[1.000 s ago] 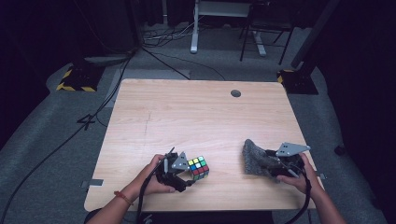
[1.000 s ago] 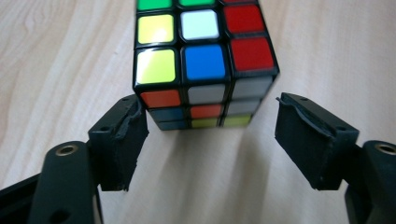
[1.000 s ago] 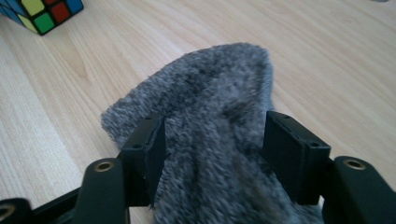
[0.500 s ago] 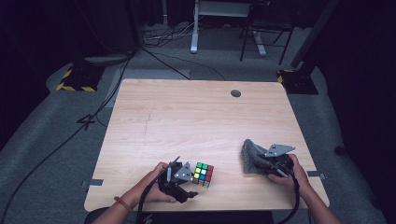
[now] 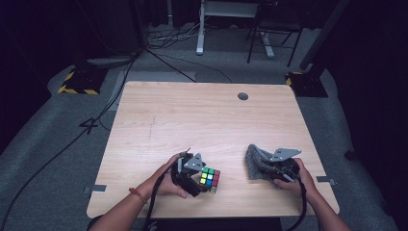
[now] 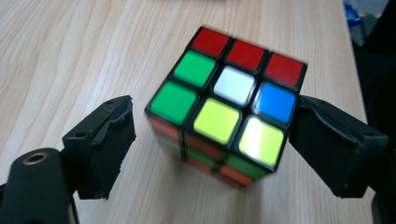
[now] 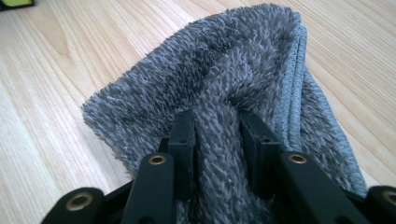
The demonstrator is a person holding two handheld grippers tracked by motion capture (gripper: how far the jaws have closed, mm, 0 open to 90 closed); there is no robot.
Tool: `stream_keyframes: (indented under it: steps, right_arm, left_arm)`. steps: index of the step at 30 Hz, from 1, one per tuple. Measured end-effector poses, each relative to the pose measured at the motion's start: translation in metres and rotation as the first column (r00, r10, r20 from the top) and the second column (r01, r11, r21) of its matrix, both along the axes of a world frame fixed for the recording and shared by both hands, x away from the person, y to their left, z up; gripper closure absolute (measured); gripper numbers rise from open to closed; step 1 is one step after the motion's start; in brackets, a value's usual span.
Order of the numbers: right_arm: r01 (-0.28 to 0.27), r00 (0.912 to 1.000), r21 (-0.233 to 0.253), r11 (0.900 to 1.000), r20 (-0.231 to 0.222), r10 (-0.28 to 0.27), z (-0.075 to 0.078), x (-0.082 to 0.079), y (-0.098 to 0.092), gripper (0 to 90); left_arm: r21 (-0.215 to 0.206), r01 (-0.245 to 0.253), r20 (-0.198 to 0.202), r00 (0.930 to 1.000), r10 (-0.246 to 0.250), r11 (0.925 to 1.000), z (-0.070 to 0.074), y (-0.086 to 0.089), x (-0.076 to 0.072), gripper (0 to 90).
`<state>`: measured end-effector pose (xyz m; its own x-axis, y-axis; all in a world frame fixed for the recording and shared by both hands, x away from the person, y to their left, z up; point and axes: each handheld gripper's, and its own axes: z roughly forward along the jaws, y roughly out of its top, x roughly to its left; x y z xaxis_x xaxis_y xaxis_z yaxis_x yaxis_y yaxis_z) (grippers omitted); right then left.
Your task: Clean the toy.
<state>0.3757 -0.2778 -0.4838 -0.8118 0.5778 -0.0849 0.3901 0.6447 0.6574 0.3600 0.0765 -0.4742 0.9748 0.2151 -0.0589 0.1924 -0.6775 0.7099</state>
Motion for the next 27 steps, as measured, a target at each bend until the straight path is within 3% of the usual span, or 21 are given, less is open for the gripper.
stream_keyframes:
  steps: [7,9,15,19,22,24,27]
  right_arm:
    - [-0.021,0.9998,0.015,1.000,0.005,0.021,-0.001,0.001,0.005,71.7]
    - [-0.026,0.9996,0.016,1.000,0.009,0.026,-0.001,0.000,0.005,72.5]
    - [-0.035,0.9993,0.022,0.999,0.017,0.035,-0.002,-0.001,0.006,73.3]
    - [-0.041,0.9990,0.033,0.999,0.016,0.041,-0.001,-0.001,0.005,74.6]
    - [-0.053,0.9984,0.047,0.997,0.022,0.052,0.001,-0.002,0.004,75.7]
    - [-0.055,0.9981,0.044,0.998,0.029,0.054,0.002,-0.002,0.004,75.9]
    - [-0.052,0.9980,0.063,0.997,0.040,0.049,0.004,-0.002,0.003,76.3]
  left_arm:
    - [0.042,0.043,-0.011,0.9990,-0.042,0.9982,-0.011,-0.014,0.000,16.0]
    - [0.062,0.044,0.009,0.9990,-0.044,0.9971,-0.013,-0.016,-0.001,18.2]
    - [0.055,0.036,-0.012,0.9993,-0.035,0.9978,-0.020,-0.016,0.000,28.0]
    - [0.063,0.034,0.006,0.9994,-0.034,0.9974,-0.018,-0.016,-0.001,32.6]
    - [0.055,0.012,0.013,0.9998,-0.013,0.9984,-0.015,-0.012,-0.001,33.2]
    - [0.055,-0.004,0.044,0.9990,0.002,0.9985,-0.011,-0.010,-0.001,33.2]
    - [0.054,-0.030,0.059,0.9979,0.027,0.9981,-0.005,-0.006,0.001,33.3]
